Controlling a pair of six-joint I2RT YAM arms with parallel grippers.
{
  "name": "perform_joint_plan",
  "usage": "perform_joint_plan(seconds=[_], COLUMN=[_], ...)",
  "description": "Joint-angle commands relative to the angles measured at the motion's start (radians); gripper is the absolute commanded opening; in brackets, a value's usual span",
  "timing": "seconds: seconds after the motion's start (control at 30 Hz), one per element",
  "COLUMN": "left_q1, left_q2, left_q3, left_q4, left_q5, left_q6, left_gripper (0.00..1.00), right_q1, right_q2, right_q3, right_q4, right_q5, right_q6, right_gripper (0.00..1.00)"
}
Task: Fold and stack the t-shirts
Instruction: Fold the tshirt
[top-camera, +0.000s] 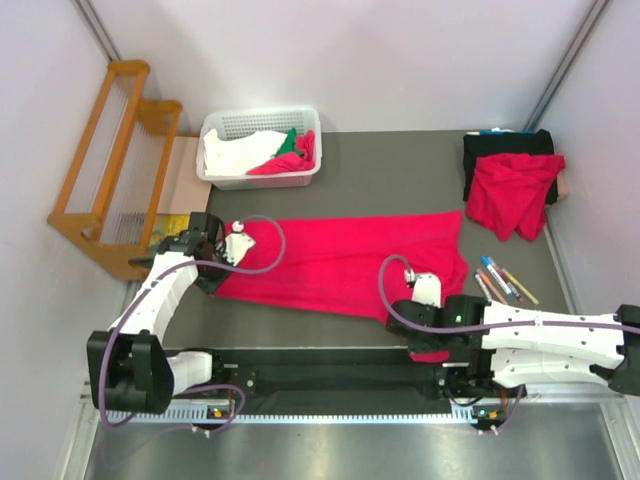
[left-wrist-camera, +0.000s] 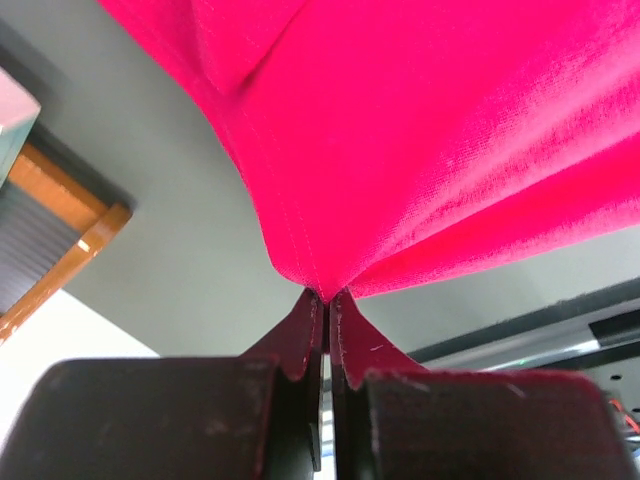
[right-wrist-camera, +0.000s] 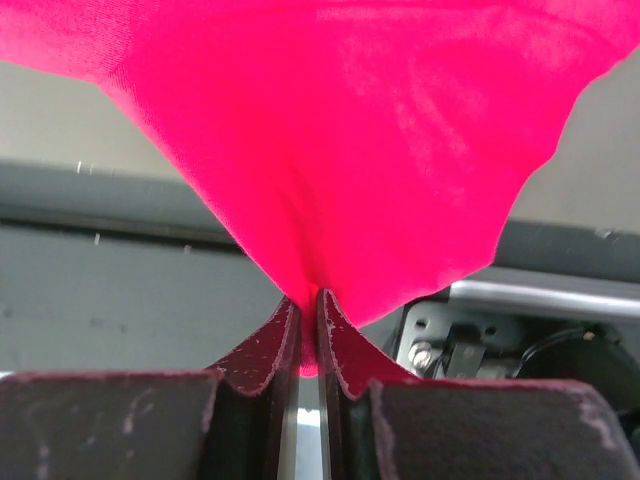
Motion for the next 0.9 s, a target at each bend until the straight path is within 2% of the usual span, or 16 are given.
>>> perform_joint_plan(seconds=[0.0, 0.23, 0.37, 0.5, 0.7, 0.87], left_q1=[0.001, 0.001, 0.001, 0.002, 0.007, 0.008], left_q2=[-0.055, -0.037, 0.027, 0.145, 0.291, 0.444], left_q3=[0.013, 0.022, 0.059, 0.125, 0.197, 0.335], left_q4=[-0.061, -0.029, 0.035, 0.124, 0.321, 0.321], left_q5=[-0.045, -0.044, -0.061, -0.079, -0.133, -0.145], left_q6=[0.033, 0.042, 0.042, 0.024, -0.062, -0.107], left_gripper=[0.00, 0.00, 0.00, 0.00, 0.00, 0.00], right_q1=[0.105, 0.102, -0.033, -0.224, -0.353, -0.435], right_q2=[0.014, 0.006, 0.011, 0.005, 0.015, 0.054], right_q3=[0.066, 0.145, 0.185, 0.200, 0.218, 0.182], right_q4=[-0.090, -0.136, -0.075, 0.008, 0.107, 0.193], right_q5=[-0.020, 0.096, 0.124, 0.121, 0.126, 0.103], right_q6=[0.124, 0.138, 0.014, -0.145, -0.261, -0.328], right_gripper=[0.00, 0.00, 0.00, 0.00, 0.00, 0.00])
